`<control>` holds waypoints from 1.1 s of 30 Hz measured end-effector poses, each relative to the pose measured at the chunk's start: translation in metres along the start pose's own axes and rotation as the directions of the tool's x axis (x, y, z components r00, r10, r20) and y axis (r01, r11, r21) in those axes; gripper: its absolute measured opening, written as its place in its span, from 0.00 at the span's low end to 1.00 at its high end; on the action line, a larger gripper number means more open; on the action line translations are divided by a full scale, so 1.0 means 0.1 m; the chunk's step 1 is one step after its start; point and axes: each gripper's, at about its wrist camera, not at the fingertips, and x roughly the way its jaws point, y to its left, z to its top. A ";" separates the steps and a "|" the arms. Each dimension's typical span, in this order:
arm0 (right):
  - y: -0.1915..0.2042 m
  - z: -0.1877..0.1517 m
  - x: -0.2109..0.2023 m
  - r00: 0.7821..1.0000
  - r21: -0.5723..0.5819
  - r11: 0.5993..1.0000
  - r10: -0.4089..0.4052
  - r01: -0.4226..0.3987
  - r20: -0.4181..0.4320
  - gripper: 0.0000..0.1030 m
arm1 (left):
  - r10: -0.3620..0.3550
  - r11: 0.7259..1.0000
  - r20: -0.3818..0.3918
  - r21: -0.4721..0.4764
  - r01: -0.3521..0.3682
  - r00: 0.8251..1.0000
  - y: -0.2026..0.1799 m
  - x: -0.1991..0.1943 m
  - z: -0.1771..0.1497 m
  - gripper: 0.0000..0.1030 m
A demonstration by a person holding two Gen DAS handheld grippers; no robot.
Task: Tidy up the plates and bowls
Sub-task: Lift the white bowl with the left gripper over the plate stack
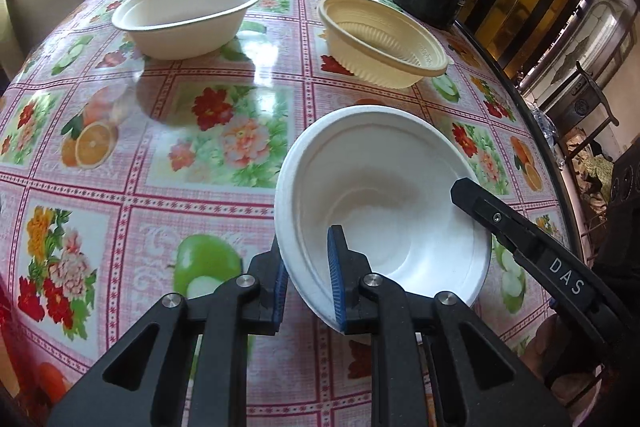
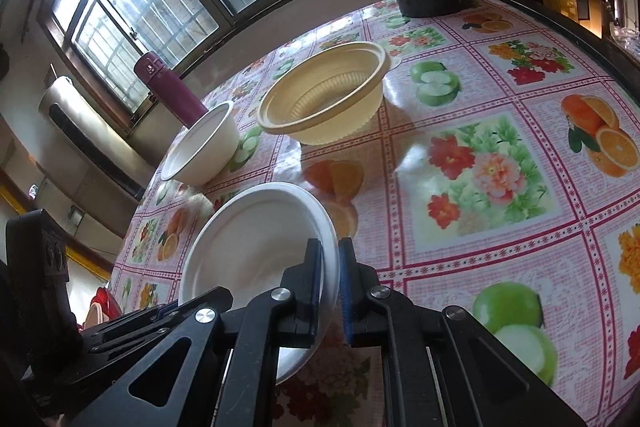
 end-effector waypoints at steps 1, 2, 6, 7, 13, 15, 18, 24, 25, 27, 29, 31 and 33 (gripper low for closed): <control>0.06 -0.05 0.00 1.000 -0.003 1.000 0.001 -0.001 -0.002 0.09 | 0.012 1.000 0.004 -0.001 -0.012 1.000 0.04 -0.04 -0.04 0.16; 0.12 -0.11 -0.01 1.000 -0.006 1.000 0.001 -0.001 -0.003 0.09 | 0.019 1.000 0.007 -0.005 -0.019 1.000 0.09 -0.07 -0.07 0.16; 0.33 -0.31 0.04 0.999 -0.016 1.000 0.020 -0.021 -0.041 0.09 | 0.036 0.999 0.000 -0.026 -0.036 0.999 0.28 -0.19 -0.20 0.16; 0.37 -0.35 0.05 0.998 -0.015 0.999 0.028 -0.029 -0.050 0.09 | 0.034 0.999 0.000 -0.032 -0.034 0.999 0.33 -0.22 -0.24 0.16; 0.75 -0.49 -0.01 0.990 -0.031 0.995 0.095 -0.098 -0.101 0.09 | -0.004 0.993 -0.033 -0.120 0.000 0.999 0.72 -0.41 -0.45 0.16; 0.96 -0.51 -0.09 0.989 -0.066 0.990 0.116 -0.122 -0.093 0.09 | -0.013 0.990 -0.013 -0.143 0.011 1.000 0.84 -0.56 -0.49 0.17; 1.31 -0.54 -0.24 0.988 -0.140 0.979 0.143 -0.151 -0.066 0.09 | 0.006 0.987 0.054 -0.160 0.002 0.999 0.99 -0.89 -0.52 0.17; 1.98 -0.57 -0.39 0.969 -0.253 0.936 0.239 -0.245 -0.053 0.09 | 0.116 0.979 0.206 -0.190 -0.076 0.972 1.34 -1.57 -0.58 0.17; 2.09 -0.59 -0.37 0.966 -0.268 0.928 0.252 -0.258 -0.056 0.10 | 0.137 0.975 0.221 -0.200 -0.093 0.966 1.41 -1.65 -0.60 0.17; 2.30 -0.62 -0.28 0.958 -0.286 0.914 0.276 -0.288 -0.083 0.11 | 0.181 0.966 0.236 -0.227 -0.127 0.955 1.59 -1.77 -0.65 0.17; 2.51 -0.67 -0.17 0.950 -0.300 0.901 0.291 -0.312 -0.115 0.11 | 0.216 0.954 0.240 -0.258 -0.153 0.946 1.76 -1.85 -0.71 0.17; 2.71 -0.75 -0.06 0.942 -0.318 0.888 0.302 -0.333 -0.144 0.11 | 0.248 0.942 0.232 -0.285 -0.178 0.941 1.91 -1.88 -0.78 0.17; 2.86 -0.81 0.02 0.937 -0.342 0.874 0.310 -0.347 -0.160 0.11 | 0.270 0.932 0.215 -0.303 -0.199 0.938 2.04 -1.86 -0.84 0.17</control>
